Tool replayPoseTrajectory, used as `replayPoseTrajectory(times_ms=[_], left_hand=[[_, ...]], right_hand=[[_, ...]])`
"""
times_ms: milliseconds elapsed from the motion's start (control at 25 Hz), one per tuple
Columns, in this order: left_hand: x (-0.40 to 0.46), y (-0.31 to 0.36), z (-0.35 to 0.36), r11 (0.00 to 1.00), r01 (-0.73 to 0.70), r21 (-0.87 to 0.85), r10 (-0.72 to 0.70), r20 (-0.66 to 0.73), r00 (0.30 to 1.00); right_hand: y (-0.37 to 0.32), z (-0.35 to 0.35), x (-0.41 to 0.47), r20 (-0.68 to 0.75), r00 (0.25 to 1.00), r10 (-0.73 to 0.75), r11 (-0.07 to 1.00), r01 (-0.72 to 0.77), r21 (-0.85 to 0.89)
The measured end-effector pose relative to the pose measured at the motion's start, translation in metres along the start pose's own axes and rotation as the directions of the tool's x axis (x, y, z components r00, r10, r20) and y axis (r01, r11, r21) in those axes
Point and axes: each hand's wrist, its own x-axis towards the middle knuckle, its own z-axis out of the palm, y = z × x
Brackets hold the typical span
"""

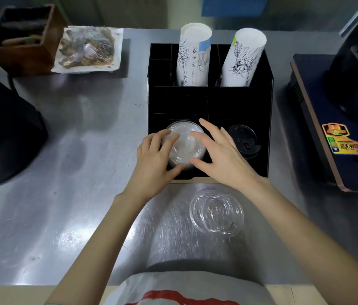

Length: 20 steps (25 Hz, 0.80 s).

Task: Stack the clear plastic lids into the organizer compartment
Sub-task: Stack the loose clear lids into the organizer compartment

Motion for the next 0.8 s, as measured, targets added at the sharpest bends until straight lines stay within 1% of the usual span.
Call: replayPoseTrajectory(times_ms=[120,320,480,600,800], left_hand=[[0.000,0.005,-0.001,0.999,0.052,-0.006,-0.052,0.029,0.998],[0.000,0.007,0.002,0.998,0.029,0.048,-0.033,0.070,0.997],[-0.001,0.007,0.005,0.999,0.023,0.036,-0.026,0.074,0.997],[0.001,0.007,0.002,0.999,0.033,-0.004,-0.033,0.091,0.995],[-0.005,0.011,-0.001,1.000,-0.001,0.007,0.000,0.061,0.998]], right_hand=[[0.003,0.003,0.000,-0.005,1.000,0.009,1.000,-0.009,-0.017],[0.003,0.006,-0.004,-0.050,0.997,0.055,0.998,-0.056,-0.007],[0.002,0.008,-0.004,-0.051,0.996,0.074,0.997,-0.075,-0.019],[0.001,0.006,-0.005,-0.044,0.996,0.079,0.997,-0.080,-0.015],[0.002,0.002,-0.017,-0.071,0.995,0.071,0.997,-0.071,0.011]])
